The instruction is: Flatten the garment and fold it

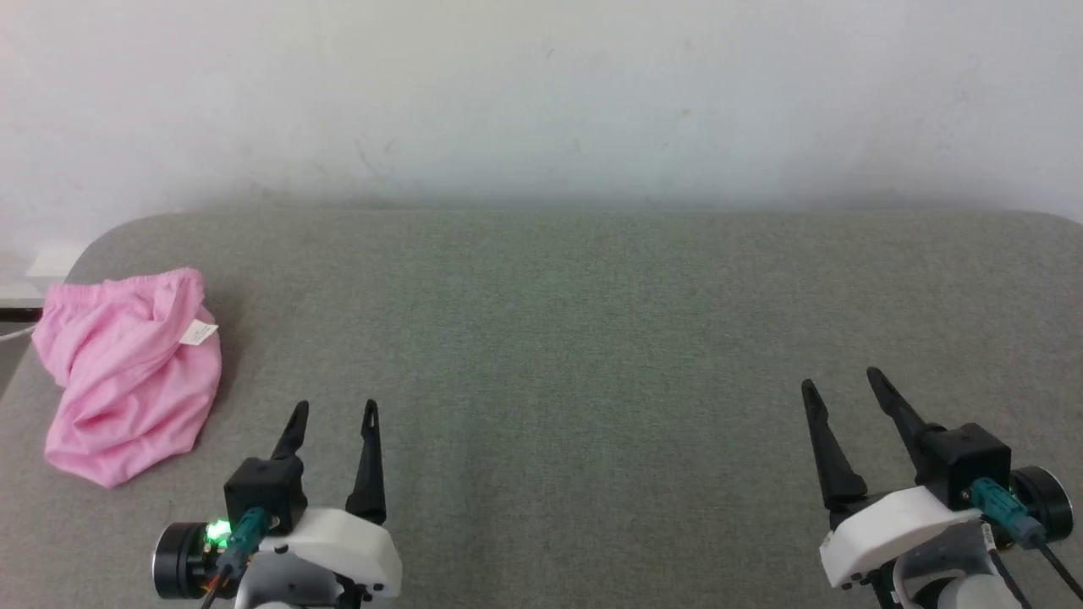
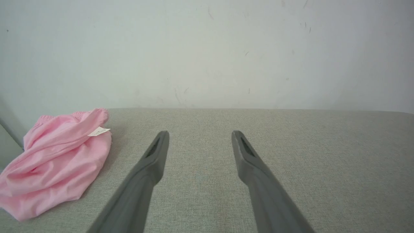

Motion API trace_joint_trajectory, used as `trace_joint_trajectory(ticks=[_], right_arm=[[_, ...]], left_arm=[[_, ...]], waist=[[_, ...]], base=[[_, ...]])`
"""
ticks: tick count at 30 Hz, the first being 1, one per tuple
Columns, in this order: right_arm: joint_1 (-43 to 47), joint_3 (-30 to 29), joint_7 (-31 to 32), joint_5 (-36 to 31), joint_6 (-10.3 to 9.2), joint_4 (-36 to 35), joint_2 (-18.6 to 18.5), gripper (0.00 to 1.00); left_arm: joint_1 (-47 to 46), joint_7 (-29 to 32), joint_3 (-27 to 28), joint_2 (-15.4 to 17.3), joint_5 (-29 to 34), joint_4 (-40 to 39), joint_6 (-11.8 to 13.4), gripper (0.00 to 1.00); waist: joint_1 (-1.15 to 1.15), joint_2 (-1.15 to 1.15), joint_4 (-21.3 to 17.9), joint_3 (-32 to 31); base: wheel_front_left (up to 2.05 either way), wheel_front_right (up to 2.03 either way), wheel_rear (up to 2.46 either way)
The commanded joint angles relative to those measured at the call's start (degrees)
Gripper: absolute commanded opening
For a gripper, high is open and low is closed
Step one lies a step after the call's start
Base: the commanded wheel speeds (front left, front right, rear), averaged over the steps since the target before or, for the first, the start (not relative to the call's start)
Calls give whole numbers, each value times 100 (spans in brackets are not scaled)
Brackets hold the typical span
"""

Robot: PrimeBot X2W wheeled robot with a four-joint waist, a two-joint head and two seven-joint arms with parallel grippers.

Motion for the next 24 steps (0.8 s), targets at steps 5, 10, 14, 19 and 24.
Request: trace_joint_trajectory(ticks=[5,10,14,19,24], right_arm=[[-45,53,-120,-27,-2,3,9,100],[-35,90,-180,-26,-2,12,10,100],[-41,118,-228,-20,-3,30,11,100],[-51,201,-288,-23,-3,45,12,100],[-43,252,-347,-51,-3,37,13,100]], left_arm=[[47,-115,-28,-5,-73,64,62,100],[71,-174,-39,-6,-104,86,83,100],[85,-222,-45,-6,-119,105,98,100],[101,-282,-56,-7,-127,129,108,100],[117,-342,-68,-7,-176,181,118,100]], waist=[[0,0,227,-39],[0,0,412,-59],[0,0,559,-73],[0,0,735,-93],[0,0,914,-113]], base=[[0,0,0],[0,0,0],[0,0,0],[0,0,0],[0,0,0]])
